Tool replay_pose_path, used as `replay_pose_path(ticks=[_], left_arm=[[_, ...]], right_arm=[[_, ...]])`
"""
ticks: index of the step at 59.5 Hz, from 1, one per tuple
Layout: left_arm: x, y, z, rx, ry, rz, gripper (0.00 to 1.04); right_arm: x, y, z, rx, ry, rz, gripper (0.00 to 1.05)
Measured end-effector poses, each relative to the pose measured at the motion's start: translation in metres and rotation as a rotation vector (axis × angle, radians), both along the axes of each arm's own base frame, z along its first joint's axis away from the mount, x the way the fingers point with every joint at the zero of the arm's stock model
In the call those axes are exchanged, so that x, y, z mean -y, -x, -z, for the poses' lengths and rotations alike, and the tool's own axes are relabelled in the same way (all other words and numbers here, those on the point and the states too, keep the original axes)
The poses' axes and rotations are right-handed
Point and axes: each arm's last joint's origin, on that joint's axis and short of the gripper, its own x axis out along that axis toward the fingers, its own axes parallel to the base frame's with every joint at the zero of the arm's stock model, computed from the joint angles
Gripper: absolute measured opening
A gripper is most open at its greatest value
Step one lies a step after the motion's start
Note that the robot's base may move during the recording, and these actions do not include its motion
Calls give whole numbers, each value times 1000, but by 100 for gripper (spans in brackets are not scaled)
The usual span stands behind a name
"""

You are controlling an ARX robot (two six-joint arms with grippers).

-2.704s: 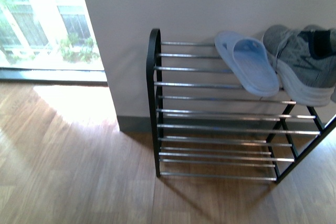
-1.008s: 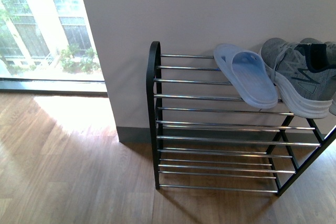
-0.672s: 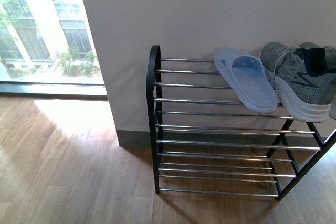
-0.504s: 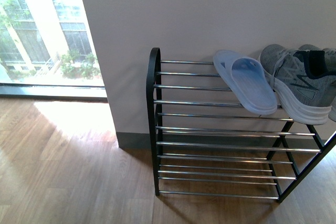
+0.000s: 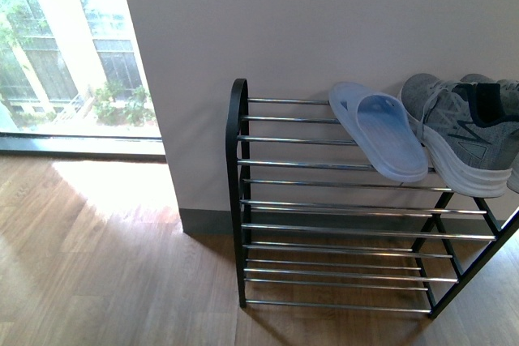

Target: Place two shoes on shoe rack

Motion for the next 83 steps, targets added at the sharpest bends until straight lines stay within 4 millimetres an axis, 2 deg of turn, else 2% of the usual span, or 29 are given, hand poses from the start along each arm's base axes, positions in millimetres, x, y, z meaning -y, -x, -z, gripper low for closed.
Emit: replay_pose_path(ticks=[21,24,27,32,36,42,50,56,58,64,71,78,80,81,83], left_arm=[[0,0,0,1,0,-1,2],[3,-3,2,80,87,58,2],[12,-12,0,164,188,141,2],[39,-43,-14,214,345,289,2],[56,-73,-24,184,376,333,2],[73,-117,-27,106,381,347,2],[94,-178,-16,-17,369,349,2],[100,-211,-7,-67,343,335,2],[103,-231,-2,-92,326,324,2],[113,-272,17,-176,269,305,2],[122,-302,48,-278,228,306,2],[127,-314,66,-349,214,311,2],[128,-316,70,-366,211,310,4],[129,-318,71,-371,221,325,10],[130,-319,72,-376,224,333,13]], right_arm=[[0,0,0,0,0,-3,87],[0,0,0,-1,0,-4,95],[0,0,0,-1,0,3,97],[0,0,0,-1,0,3,95],[0,0,0,0,0,2,96],[0,0,0,0,0,2,96],[0,0,0,0,0,2,96],[0,0,0,0,0,1,96],[0,0,0,0,0,2,96],[0,0,0,0,0,2,96],[0,0,0,0,0,2,96],[0,0,0,0,0,2,96],[0,0,0,0,0,2,96],[0,0,0,0,0,2,96],[0,0,0,0,0,2,96]])
